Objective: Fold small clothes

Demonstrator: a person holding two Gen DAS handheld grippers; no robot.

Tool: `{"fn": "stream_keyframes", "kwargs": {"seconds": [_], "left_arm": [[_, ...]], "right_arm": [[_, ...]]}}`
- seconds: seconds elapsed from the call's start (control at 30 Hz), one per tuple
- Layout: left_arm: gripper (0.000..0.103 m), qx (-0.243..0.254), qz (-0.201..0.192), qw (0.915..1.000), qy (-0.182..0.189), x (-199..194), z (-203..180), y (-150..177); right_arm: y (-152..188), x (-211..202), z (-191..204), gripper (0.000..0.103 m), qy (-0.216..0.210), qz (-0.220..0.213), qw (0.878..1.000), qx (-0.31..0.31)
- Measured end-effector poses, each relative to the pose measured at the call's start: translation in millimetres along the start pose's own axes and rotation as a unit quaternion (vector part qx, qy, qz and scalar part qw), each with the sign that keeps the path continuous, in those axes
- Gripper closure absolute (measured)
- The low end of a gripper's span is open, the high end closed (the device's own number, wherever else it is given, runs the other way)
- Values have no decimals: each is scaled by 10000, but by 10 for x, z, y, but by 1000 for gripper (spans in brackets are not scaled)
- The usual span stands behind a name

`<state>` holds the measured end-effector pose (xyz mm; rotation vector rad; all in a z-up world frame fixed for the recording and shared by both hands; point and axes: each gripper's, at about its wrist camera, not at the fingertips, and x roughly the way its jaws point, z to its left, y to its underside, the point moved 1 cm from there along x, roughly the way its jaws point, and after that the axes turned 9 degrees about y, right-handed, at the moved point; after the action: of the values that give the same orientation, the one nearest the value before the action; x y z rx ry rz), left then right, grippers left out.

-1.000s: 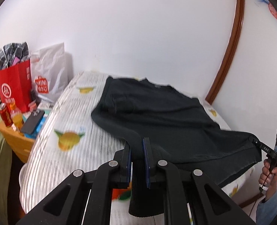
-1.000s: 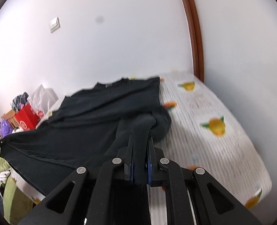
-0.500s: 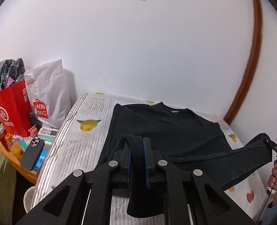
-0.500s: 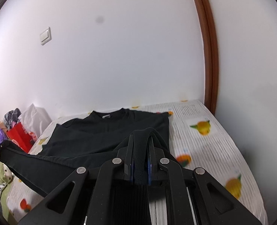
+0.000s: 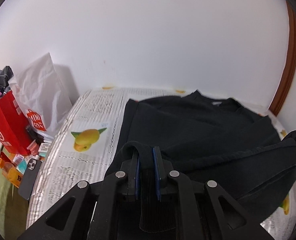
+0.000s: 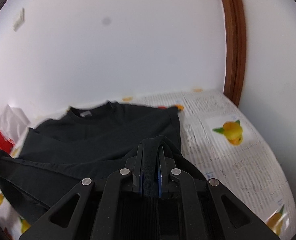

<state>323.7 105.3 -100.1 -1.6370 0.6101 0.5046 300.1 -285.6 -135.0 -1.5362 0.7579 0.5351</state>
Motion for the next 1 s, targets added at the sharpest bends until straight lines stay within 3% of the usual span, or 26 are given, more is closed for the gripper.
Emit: {"fn": "stream_keyframes", "kwargs": {"seconds": [0.3, 0.43, 0.47, 0.53, 0.57, 0.73, 0.87, 1.0], "left_arm": [[86, -153, 348, 9993, 23, 216, 69, 45], [79, -121, 427, 9989, 123, 112, 70, 62], [75, -106, 432, 9989, 165, 54, 78, 76], [59, -48, 382, 9990, 212, -57, 104, 117], [48, -10, 336, 9993, 165, -127, 130, 156], [46, -399, 345, 9981, 309, -370, 445, 401], [40, -771, 775, 9928, 493, -281, 675, 681], [40, -1001, 888, 9888, 662, -171, 747, 769]], "right_arm": [[82, 197, 20, 88, 54, 452, 9988, -192], [129, -83, -50, 74, -68, 496, 9980, -385], [143, -166, -88, 71, -67, 467, 9981, -406], [203, -351, -210, 57, -64, 414, 9984, -385], [236, -411, -267, 55, -38, 420, 9984, -381], [570, -518, -538, 44, 208, 722, 9968, -273], [765, -347, -602, 44, 155, 1022, 9946, -74], [788, -155, -609, 44, -87, 1202, 9920, 374]]}}
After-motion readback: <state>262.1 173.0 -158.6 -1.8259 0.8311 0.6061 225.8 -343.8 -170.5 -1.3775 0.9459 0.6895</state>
